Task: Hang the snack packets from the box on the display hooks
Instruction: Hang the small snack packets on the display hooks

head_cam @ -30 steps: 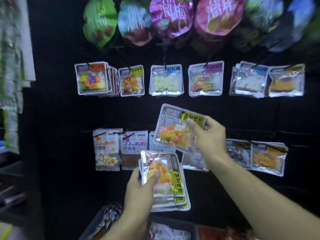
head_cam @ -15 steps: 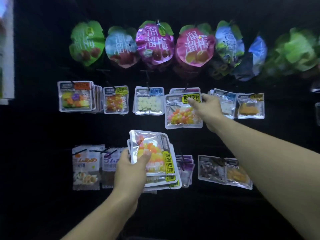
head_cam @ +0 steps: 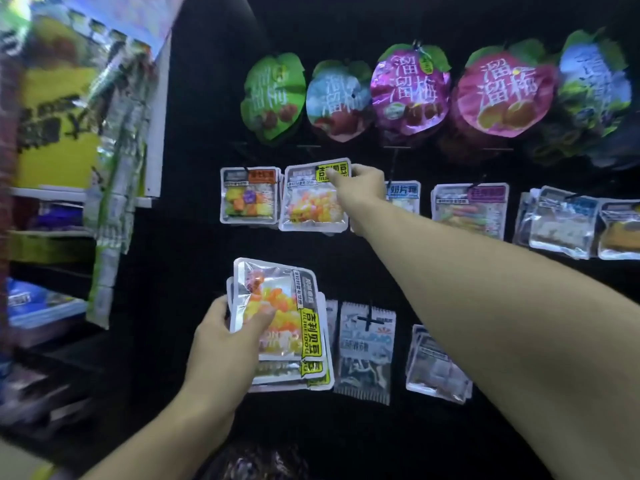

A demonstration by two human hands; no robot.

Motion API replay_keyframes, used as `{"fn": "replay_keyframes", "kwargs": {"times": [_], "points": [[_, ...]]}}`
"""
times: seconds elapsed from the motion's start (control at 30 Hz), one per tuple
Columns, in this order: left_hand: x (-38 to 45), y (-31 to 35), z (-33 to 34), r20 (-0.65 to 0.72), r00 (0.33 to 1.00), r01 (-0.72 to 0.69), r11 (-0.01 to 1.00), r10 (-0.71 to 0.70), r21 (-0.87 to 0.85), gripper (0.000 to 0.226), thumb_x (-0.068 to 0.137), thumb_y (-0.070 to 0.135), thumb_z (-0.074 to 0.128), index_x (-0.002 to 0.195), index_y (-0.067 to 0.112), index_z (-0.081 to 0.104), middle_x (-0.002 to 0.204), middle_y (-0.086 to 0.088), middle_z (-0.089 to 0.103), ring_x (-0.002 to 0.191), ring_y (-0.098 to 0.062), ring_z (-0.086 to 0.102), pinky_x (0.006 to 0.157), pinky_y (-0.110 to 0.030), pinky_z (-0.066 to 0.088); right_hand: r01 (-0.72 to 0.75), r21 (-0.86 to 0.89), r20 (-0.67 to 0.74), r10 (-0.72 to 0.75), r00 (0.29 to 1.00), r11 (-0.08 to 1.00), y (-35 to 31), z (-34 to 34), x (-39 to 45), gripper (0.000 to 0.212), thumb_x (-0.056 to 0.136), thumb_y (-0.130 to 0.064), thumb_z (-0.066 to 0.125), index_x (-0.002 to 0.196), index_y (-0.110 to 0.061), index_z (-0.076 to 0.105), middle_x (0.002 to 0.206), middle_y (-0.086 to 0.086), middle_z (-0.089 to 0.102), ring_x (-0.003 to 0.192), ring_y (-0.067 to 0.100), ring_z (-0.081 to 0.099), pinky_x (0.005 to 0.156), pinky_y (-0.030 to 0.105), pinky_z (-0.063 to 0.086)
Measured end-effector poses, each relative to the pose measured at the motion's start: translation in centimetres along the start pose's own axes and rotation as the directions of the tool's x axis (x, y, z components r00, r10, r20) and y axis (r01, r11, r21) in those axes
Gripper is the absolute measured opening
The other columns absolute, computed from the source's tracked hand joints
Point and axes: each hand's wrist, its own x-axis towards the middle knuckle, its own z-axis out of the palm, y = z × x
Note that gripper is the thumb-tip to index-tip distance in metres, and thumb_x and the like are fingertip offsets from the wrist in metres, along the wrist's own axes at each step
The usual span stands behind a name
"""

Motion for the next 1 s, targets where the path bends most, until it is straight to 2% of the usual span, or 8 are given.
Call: {"fn": "replay_keyframes", "kwargs": {"times": [0.1,0.17,0.33,0.47,0.57,0.7,0.83,1.0], "points": [[1.3,0.2,-1.2,-0.027,1.0,-0.014,1.0,0.014,-0.015,0.011,0.1,0.022,0.071,0.11,0.025,0.068,0.094,-0.003,0.083,0.081,-0.027,0.082,0.081,-0.054,0.065,-0.047,-0.023,-0.066,0.045,0.997,0.999,0.1,2.2,1.5,0.038,0.097,-0.033,0.073,0.067,-0.017,0.058,0.064,-0.001,0.055,0.063,0.025,0.05,0.064,0.033,0.043],[2.0,0.3,-1.4,-0.036,0.999,-0.021,0.999,0.02,-0.03,0.009,0.101,0.022,0.071,0.109,0.025,0.069,0.093,-0.003,0.083,0.082,-0.027,0.082,0.083,-0.054,0.065,-0.082,-0.025,-0.119,0.079,0.99,0.996,0.5,3.0,2.6,0.04,0.097,-0.032,0.073,0.066,-0.017,0.051,0.064,0.0,0.051,0.065,0.027,0.045,0.064,0.032,0.039],[3.2,-0.1,-1.5,-0.002,1.0,-0.03,0.998,0.03,-0.048,0.007,0.101,0.023,0.07,0.107,0.027,0.07,0.094,-0.002,0.083,0.085,-0.027,0.082,0.086,-0.056,0.064,-0.123,-0.017,-0.17,0.118,0.978,0.992,1.2,4.2,4.0,0.024,0.093,-0.032,0.075,0.076,-0.02,0.062,0.082,0.004,0.067,0.074,0.029,0.059,0.071,0.036,0.052],[3.5,-1.0,-1.8,0.058,0.997,-0.056,0.998,0.058,-0.025,0.007,0.099,0.029,0.072,0.104,0.034,0.071,0.099,0.002,0.083,0.093,-0.025,0.081,0.092,-0.058,0.061,-0.108,0.004,-0.185,0.107,0.977,0.994,1.1,5.1,4.2,0.019,0.09,-0.023,0.072,0.078,-0.02,0.057,0.077,0.002,0.056,0.068,0.023,0.045,0.063,0.032,0.038],[3.2,-1.9,-2.2,0.083,0.995,-0.053,0.998,0.054,-0.015,0.01,0.098,0.031,0.073,0.103,0.039,0.072,0.102,0.002,0.083,0.095,-0.024,0.081,0.094,-0.058,0.06,-0.118,0.012,-0.19,0.118,0.975,0.993,1.3,5.3,4.2,0.012,0.087,-0.019,0.07,0.081,-0.011,0.062,0.08,0.002,0.057,0.069,0.022,0.045,0.063,0.032,0.038],[3.2,-2.9,-2.6,0.1,0.994,-0.041,0.999,0.042,-0.014,0.014,0.098,0.028,0.072,0.099,0.042,0.073,0.102,0.001,0.083,0.094,-0.025,0.081,0.092,-0.058,0.061,-0.116,0.037,-0.192,0.121,0.974,0.993,2.1,5.6,4.2,0.014,0.083,-0.022,0.068,0.079,-0.024,0.055,0.075,0.001,0.054,0.066,0.023,0.044,0.061,0.032,0.038],[3.6,-3.6,-3.0,0.122,0.992,-0.038,0.999,0.037,0.002,0.013,0.098,0.028,0.072,0.099,0.041,0.072,0.101,0.003,0.083,0.093,-0.022,0.081,0.094,-0.056,0.06,-0.08,-0.003,-0.202,0.078,0.976,0.997,2.8,4.8,4.6,0.017,0.087,-0.02,0.066,0.078,-0.023,0.052,0.072,0.002,0.048,0.064,0.022,0.04,0.059,0.033,0.034],[3.7,-3.9,-2.2,0.114,0.993,-0.034,0.999,0.032,0.011,0.022,0.097,0.024,0.072,0.095,0.046,0.072,0.098,0.003,0.083,0.091,-0.022,0.082,0.091,-0.058,0.061,-0.073,-0.137,-0.238,0.039,0.97,0.988,3.1,4.9,5.8,0.02,0.092,-0.022,0.069,0.075,-0.021,0.058,0.082,0.003,0.066,0.072,0.026,0.056,0.065,0.032,0.046]]}}
